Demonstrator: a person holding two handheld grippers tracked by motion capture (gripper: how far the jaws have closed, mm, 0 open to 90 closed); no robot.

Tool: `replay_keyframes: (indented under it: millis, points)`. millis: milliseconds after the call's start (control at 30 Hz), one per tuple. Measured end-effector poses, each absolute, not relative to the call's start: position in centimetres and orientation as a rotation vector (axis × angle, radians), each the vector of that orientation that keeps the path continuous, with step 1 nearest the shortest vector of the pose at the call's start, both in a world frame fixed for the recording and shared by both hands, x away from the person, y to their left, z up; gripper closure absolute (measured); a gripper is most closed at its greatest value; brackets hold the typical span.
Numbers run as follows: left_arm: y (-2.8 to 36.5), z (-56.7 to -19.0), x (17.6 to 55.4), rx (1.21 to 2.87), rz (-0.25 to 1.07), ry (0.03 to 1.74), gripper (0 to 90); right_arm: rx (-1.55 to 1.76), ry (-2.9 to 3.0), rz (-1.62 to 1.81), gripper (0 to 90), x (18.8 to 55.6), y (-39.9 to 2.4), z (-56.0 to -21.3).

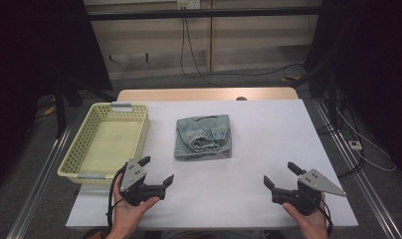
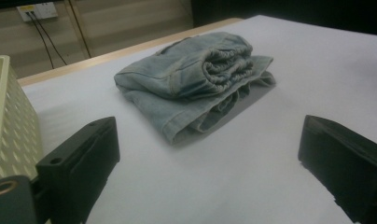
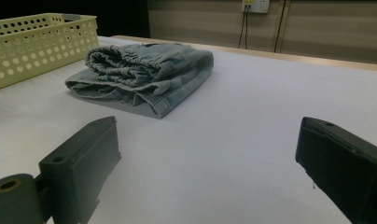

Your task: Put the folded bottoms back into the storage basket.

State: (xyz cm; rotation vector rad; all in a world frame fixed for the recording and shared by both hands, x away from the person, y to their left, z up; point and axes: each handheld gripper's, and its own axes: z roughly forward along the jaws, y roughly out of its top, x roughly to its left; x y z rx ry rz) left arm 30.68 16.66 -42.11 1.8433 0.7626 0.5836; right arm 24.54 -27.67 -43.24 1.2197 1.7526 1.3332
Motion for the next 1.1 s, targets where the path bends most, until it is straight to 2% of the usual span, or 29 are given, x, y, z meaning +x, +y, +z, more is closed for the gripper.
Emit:
replay_keyframes:
  millis: [400, 800, 967, 1033, 1100]
  points:
    - [16.3, -42.0, 31.4, 1.874, 0.531, 0.787, 5.6, 1.24, 1.755, 1.336, 6.5, 24.8, -28.0, -43.5]
    - [15.5, -41.3, 31.9, 1.861, 0.553, 0.75, 5.8, 1.247, 1.752, 1.329, 7.5, 24.9, -28.0, -43.5]
    - [15.2, -41.0, 32.6, 1.876, 0.527, 0.768, 5.7, 1.244, 1.75, 1.326, 7.7, 24.8, -27.9, -43.5]
    - [14.9, -40.8, 33.1, 1.911, 0.478, 0.775, 8.5, 1.245, 1.75, 1.325, 7.7, 24.8, -27.9, -43.5]
    - [14.6, -40.6, 33.4, 1.915, 0.457, 0.796, 6.0, 1.248, 1.75, 1.324, 7.7, 24.9, -27.9, -43.5]
